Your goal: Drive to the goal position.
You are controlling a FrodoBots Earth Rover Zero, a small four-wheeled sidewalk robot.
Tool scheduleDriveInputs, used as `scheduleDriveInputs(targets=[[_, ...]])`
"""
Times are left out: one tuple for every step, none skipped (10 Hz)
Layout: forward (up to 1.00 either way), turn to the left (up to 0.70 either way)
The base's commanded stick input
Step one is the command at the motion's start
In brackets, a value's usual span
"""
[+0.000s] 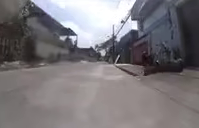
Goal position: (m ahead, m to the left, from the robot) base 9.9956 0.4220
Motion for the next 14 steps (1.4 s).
scheduleDriveInputs(targets=[[1.0, -0.01], [1.0, -0.01], [1.0, -0.01], [1.0, -0.01], [1.0, 0.0], [1.0, 0.0], [1.0, 0.0], [1.0, 0.0], [1.0, 0.0], [1.0, 0.0], [1.0, 0.0], [1.0, 0.0], [1.0, 0.0], [1.0, 0.0]])
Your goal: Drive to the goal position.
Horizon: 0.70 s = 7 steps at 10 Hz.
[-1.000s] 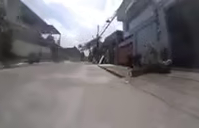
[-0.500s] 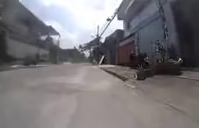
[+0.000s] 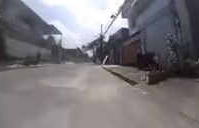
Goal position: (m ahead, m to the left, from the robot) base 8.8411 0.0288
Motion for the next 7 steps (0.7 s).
scheduleDriveInputs(targets=[[1.0, 0.0], [1.0, 0.0], [1.0, 0.0], [1.0, 0.0], [1.0, 0.0], [1.0, -0.01], [1.0, -0.02]])
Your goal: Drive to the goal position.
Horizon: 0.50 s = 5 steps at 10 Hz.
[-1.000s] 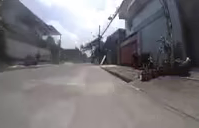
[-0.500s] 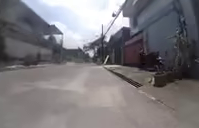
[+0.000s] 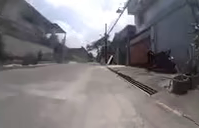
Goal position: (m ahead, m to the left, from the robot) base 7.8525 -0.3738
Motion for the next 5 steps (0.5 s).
scheduleDriveInputs(targets=[[1.0, -0.01], [1.0, -0.01], [1.0, -0.02], [1.0, -0.01], [1.0, -0.01]])
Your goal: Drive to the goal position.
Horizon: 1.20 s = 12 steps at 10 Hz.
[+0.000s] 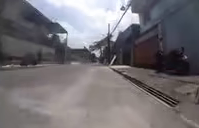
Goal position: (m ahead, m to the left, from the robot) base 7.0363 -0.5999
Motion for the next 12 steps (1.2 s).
scheduleDriveInputs(targets=[[1.0, -0.01], [1.0, 0.0], [1.0, 0.0], [1.0, -0.02], [1.0, -0.01], [1.0, -0.07], [1.0, -0.14], [1.0, -0.4], [1.0, -0.4], [1.0, -0.4], [1.0, -0.13], [1.0, 0.0]])
